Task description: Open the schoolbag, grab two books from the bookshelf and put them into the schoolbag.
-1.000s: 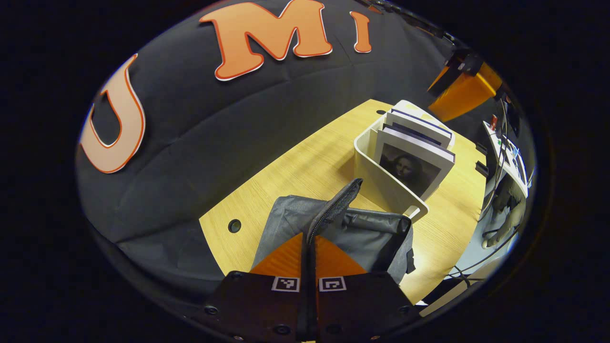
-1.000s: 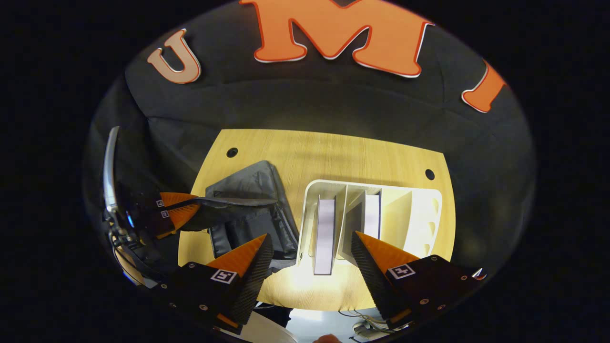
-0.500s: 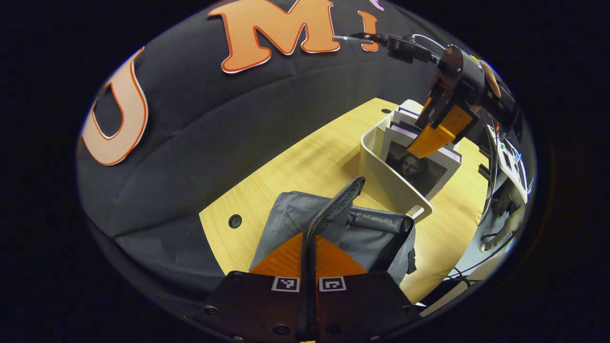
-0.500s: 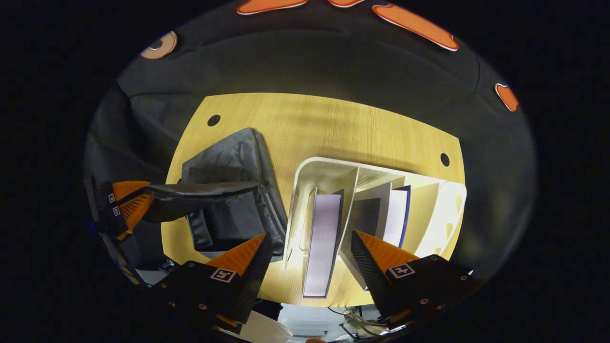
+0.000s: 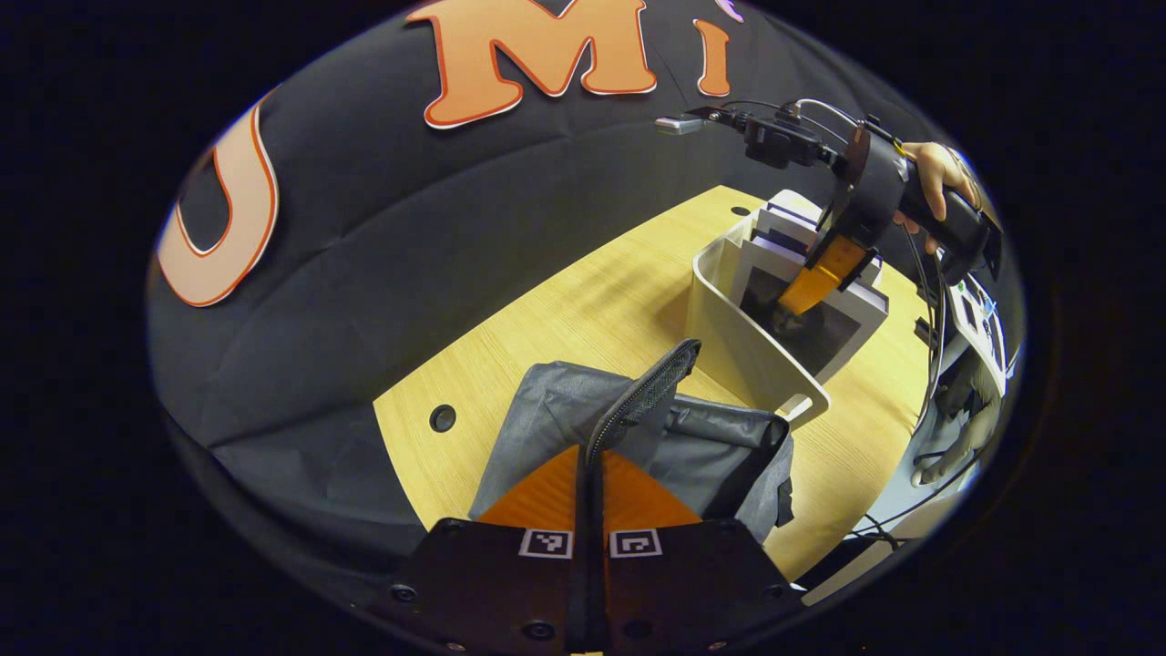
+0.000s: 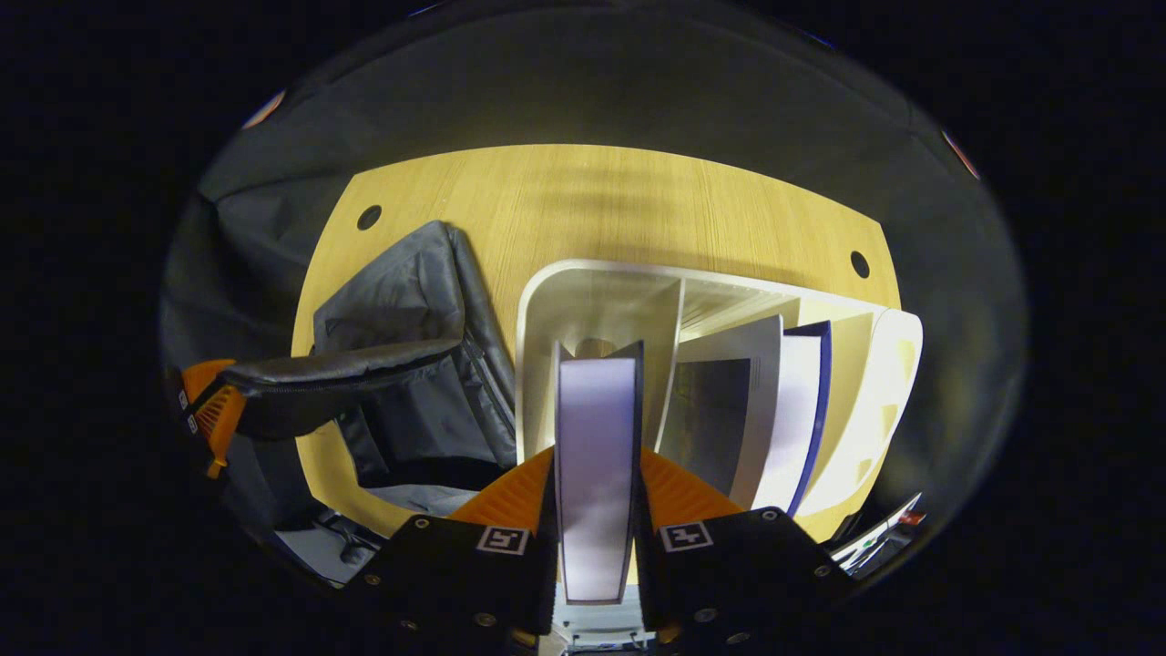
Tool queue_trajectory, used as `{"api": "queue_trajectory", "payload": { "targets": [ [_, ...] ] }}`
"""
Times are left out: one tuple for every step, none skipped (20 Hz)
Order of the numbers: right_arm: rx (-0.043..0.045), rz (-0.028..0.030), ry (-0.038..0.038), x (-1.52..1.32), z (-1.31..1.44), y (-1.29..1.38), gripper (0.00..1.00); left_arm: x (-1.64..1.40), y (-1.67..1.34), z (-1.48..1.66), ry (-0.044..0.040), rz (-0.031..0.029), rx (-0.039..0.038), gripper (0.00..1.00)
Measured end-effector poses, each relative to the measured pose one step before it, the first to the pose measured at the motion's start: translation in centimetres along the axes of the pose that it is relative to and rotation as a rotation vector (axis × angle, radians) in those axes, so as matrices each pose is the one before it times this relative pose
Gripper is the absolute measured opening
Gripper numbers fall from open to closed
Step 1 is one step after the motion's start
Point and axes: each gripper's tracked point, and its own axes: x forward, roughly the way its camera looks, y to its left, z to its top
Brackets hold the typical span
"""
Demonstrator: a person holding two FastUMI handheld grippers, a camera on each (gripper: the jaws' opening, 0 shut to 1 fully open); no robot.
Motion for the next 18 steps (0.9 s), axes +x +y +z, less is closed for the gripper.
{"api": "queue_trajectory", "payload": {
  "targets": [
    [0.00302, -0.00091, 0.00399, -0.164, -0.065, -0.006, 0.35, 0.032, -0.098, 0.015, 0.00170, -0.00551, 0.00153, 0.01],
    [0.01199, 0.00092, 0.00129, -0.329, -0.093, 0.094, 0.35, 0.125, -0.153, -0.078, 0.00188, -0.00618, 0.00136, 0.01],
    [0.00700, 0.00675, 0.00493, -0.355, -0.194, 0.273, 0.34, 0.032, -0.001, 0.139, -0.00042, -0.00390, 0.00284, 0.01],
    [0.01185, 0.00250, -0.00301, -0.512, 0.027, 0.157, 0.34, 0.051, -0.020, 0.002, -0.00124, 0.00029, 0.00114, 0.01],
    [0.00583, -0.00384, -0.01110, -0.564, 0.188, -0.049, 0.34, 0.100, 0.032, 0.080, -0.00323, -0.00153, -0.00081, 0.01],
    [-0.00023, -0.00814, -0.01016, -0.624, 0.112, -0.070, 0.34, -0.082, -0.117, -0.023, -0.00291, -0.00553, -0.00036, 0.01],
    [0.00032, -0.00787, -0.01118, -0.641, 0.016, -0.079, 0.34, -0.038, -0.055, -0.030, -0.00428, -0.00696, -0.00017, 0.01],
    [0.00422, -0.00631, -0.00692, -0.987, -0.055, 0.061, 0.34, 0.000, -0.086, -0.148, -0.00315, -0.00611, -0.00041, 0.01],
    [0.00327, -0.00726, -0.01169, -1.267, 0.142, 0.049, 0.33, -0.073, -0.043, 0.032, -0.00394, -0.00563, 0.00082, 0.01],
    [-0.00007, -0.00973, -0.01951, -1.222, 0.297, 0.046, 0.33, 0.021, 0.070, -0.089, -0.00349, -0.00266, -0.00020, 0.01],
    [0.00149, -0.00930, -0.02409, -1.330, 0.312, -0.073, 0.33, 0.031, -0.019, -0.043, -0.00284, -0.00453, -0.00076, 0.01],
    [0.00352, -0.00529, -0.02424, -1.492, 0.418, 0.069, 0.33, -0.009, -0.097, -0.128, -0.00346, -0.00814, 0.00037, 0.01],
    [0.01559, -0.00268, -0.02782, -1.331, 0.387, -0.030, 0.33, 0.113, -0.173, 0.003, -0.00418, -0.00770, 0.00002, 0.01],
    [0.01746, -0.00055, -0.02229, -1.370, 0.151, -0.053, 0.33, -0.094, 0.136, -0.043, -0.00396, 0.00018, -0.00130, 0.01],
    [0.02656, -0.00051, -0.02233, -1.176, 0.086, -0.141, 0.33, 0.011, 0.016, -0.051, -0.00372, 0.00194, 0.00253, 0.01],
    [0.02748, 0.00369, -0.01993, -1.252, -0.210, -0.200, 0.33, -0.115, -0.049, -0.139, -0.00091, -0.00031, 0.00487, 0.01],
    [0.02899, 0.00877, -0.01805, -1.293, -0.312, -0.250, 0.33, -0.082, -0.032, 0.000, -0.00334, -0.00246, 0.00567, 0.01],
    [0.03056, 0.00868, -0.02294, -1.264, -0.368, -0.382, 0.33, -0.081, -0.072, -0.038, -0.00344, -0.00252, 0.00497, 0.01]
  ]
}}
